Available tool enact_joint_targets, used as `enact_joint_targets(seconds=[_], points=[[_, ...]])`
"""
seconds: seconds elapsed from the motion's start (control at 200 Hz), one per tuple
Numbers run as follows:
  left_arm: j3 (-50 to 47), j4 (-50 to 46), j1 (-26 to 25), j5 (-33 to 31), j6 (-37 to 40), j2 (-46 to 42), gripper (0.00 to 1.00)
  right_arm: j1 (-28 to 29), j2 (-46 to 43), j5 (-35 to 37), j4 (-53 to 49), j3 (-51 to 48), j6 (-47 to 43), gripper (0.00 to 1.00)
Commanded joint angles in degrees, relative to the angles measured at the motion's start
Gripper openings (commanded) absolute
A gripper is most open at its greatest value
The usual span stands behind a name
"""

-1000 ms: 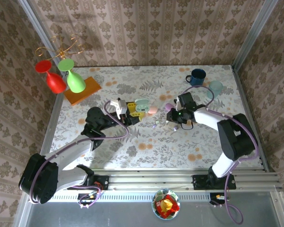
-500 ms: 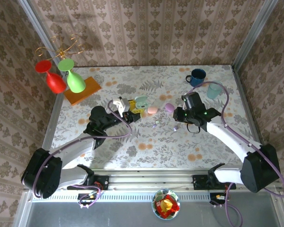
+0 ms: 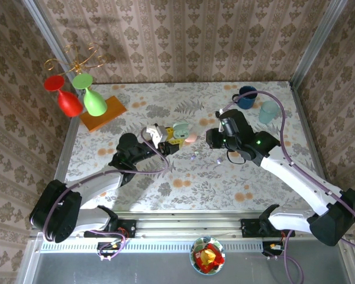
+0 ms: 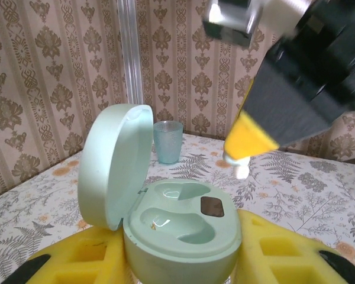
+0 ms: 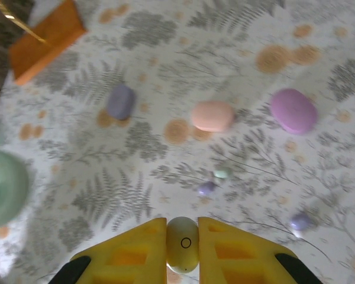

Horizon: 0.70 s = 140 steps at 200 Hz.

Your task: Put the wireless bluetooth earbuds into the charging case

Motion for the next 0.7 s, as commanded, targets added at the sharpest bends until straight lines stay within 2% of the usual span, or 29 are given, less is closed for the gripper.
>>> enact_joint_targets(seconds=[0.0, 0.37, 0.695], points=[[1.00, 2.11, -0.55, -0.17, 2.18, 0.28, 0.29, 2.80, 1.63, 1.12, 0.32, 4.77, -1.65, 0.18], [1.00, 1.64, -1.23, -0.12, 2.66, 0.59, 0.29, 9.04, 8.91, -1.12, 1.49, 13.19, -4.88, 0.17], [1.53, 1.15, -1.60, 0.40, 3.03, 0.96, 0.29, 9.99, 11.91, -1.68, 3.60, 14.99, -5.93, 0.17]])
